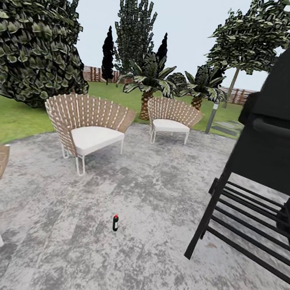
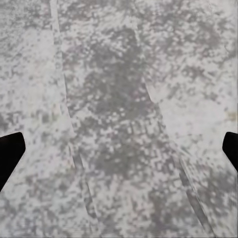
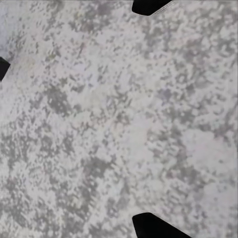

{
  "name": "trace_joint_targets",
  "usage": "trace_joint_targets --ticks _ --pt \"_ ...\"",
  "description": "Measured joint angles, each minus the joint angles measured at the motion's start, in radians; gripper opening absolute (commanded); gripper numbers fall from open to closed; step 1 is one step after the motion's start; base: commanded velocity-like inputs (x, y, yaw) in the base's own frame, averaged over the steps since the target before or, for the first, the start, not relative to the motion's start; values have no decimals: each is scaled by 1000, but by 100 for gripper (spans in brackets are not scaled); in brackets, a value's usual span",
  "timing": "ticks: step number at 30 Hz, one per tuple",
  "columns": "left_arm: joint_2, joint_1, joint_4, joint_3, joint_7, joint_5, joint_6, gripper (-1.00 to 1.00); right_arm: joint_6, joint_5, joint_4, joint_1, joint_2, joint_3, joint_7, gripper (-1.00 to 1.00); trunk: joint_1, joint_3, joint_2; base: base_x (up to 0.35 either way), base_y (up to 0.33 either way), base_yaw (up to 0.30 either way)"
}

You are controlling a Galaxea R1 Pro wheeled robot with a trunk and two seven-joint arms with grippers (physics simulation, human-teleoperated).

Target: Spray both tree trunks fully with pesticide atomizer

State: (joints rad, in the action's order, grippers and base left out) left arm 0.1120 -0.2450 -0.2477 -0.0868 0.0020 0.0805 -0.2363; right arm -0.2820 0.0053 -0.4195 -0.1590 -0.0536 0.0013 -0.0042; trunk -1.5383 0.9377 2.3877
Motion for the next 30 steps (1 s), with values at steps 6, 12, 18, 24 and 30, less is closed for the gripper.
trace_joint_targets --ticks 6,12,18,24,30 --pt "0 0 0 0 0 1 0 100 0 -1 0 0 0 0 0 100 0 -2 0 338 138 -170" --pt "0 0 0 1 0 -2 0 100 0 -1 -1 0 1 0 0 100 0 -3 0 338 37 -10" --pt "0 0 0 0 0 -1 0 100 0 -1 0 0 1 0 0 100 0 -5 0 271 54 -202" --pt "0 0 0 1 0 -1 -1 100 0 -1 0 0 1 0 0 100 0 -9 0 136 98 -233" --pt "0 0 0 3 0 -4 -2 100 1 0 0 0 2 1 1 100 -1 -10 0 19 15 -70"
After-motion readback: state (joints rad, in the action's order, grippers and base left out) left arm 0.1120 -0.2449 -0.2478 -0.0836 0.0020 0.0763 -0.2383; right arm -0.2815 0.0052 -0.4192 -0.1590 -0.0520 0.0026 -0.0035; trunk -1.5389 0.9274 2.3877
